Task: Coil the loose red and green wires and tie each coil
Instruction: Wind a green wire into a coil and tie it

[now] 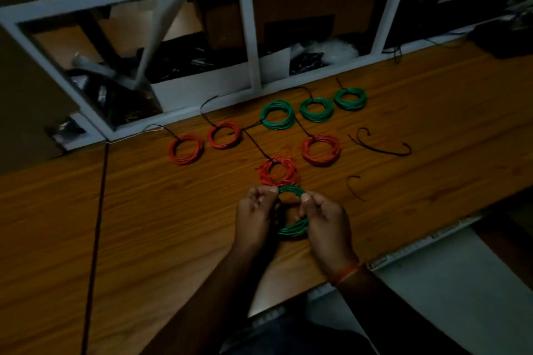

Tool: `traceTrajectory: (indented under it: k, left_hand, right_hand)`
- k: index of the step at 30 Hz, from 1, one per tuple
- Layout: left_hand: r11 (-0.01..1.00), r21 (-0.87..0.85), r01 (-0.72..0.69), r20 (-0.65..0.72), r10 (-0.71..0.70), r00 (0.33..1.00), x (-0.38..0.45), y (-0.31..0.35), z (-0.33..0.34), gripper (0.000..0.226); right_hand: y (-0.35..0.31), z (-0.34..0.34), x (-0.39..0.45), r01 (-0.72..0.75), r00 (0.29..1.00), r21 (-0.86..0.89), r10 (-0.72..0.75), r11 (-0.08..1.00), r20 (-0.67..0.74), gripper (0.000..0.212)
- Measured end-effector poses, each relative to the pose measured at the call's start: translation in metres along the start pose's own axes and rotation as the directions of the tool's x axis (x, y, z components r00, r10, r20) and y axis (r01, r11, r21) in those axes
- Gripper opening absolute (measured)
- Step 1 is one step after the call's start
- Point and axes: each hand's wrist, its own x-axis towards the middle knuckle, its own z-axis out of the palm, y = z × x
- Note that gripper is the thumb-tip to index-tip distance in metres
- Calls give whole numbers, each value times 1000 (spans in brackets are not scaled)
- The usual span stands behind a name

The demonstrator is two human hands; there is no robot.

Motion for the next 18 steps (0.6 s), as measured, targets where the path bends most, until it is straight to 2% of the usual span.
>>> traceTrajectory:
  k: [2,4,8,10,14,18]
  left_hand:
    - [1000,-7,3,35,-3,999,4,-7,12,7]
    - [996,87,-30,55,25,998,10,-14,26,8]
    - [960,253,-120,83,102,991,19,-27,41,15]
    - [930,321,-178,100,153,983,22,-30,43,17]
    - [902,373,-220,110,192,975,24,-34,46,16]
    - [915,348,-205,106,179,978,22,-36,45,19]
  right_hand:
    - [7,-13,5,8,1000,-72,-9,997,-13,41]
    - [18,-28,14,2,1000,-160,-6,987,-19,37]
    - [26,-61,29,25,993,-275,8,961,120,26]
    - [19,-78,38,67,990,-343,-19,937,143,31]
    - [8,-109,85,21,998,-466,-50,884,-49,19]
    - [14,-122,137,-33,988,-642,-71,766,-136,24]
